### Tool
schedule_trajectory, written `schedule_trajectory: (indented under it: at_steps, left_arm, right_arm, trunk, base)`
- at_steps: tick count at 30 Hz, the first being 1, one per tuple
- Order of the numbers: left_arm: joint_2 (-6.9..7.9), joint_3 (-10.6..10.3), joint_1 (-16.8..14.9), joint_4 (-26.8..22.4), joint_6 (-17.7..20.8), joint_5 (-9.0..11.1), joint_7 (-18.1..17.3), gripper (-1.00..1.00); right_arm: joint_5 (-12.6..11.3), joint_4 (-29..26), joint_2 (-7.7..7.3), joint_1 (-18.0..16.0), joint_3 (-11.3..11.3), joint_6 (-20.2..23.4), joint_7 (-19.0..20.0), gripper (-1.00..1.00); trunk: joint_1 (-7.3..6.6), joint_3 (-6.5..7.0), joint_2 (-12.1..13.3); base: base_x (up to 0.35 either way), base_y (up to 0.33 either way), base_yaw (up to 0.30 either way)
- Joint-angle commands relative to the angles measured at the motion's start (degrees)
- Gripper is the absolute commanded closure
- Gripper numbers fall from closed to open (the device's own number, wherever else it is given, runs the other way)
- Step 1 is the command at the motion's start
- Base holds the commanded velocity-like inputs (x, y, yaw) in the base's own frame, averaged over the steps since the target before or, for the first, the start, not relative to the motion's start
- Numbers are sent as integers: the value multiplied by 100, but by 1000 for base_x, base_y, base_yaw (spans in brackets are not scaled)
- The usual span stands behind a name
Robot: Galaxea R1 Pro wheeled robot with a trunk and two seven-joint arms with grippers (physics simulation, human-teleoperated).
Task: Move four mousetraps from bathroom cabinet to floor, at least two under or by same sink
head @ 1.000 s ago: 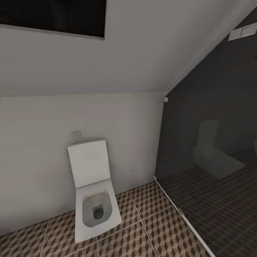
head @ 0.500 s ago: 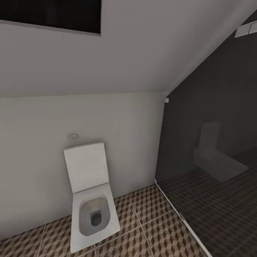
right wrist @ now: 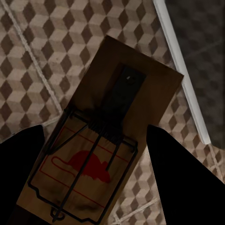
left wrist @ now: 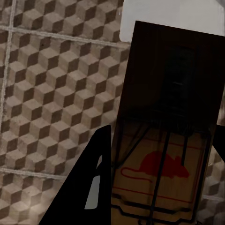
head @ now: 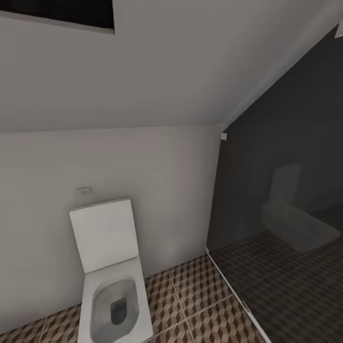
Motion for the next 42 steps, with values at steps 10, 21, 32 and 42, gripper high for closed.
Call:
schedule_trajectory:
  at_steps: [10,21,32,42]
  left_arm:
    - [5,27,-5,7,-16,-6,18,100]
    - [266,28,203,8,-31,861,22,100]
    - [416,20,333,6,-34,1220,8,100]
    - [406,10,338,-1,-41,1193,-5,100]
  right_arm:
    - [29,8,-16,-7,-16,1,-12,100]
    - [29,8,-14,-7,-16,0,-11,100]
    - [29,8,-14,-7,-16,0,-11,100]
    - [29,8,-14,-7,-16,0,-11,100]
  trunk:
    - [3,-7,-4]
    - [3,-7,-4]
    - [3,-7,-4]
    - [3,-7,-4]
  base:
    - [90,-26,184]
    - [4,-1,270]
    - [0,0,274]
    - [1,0,274]
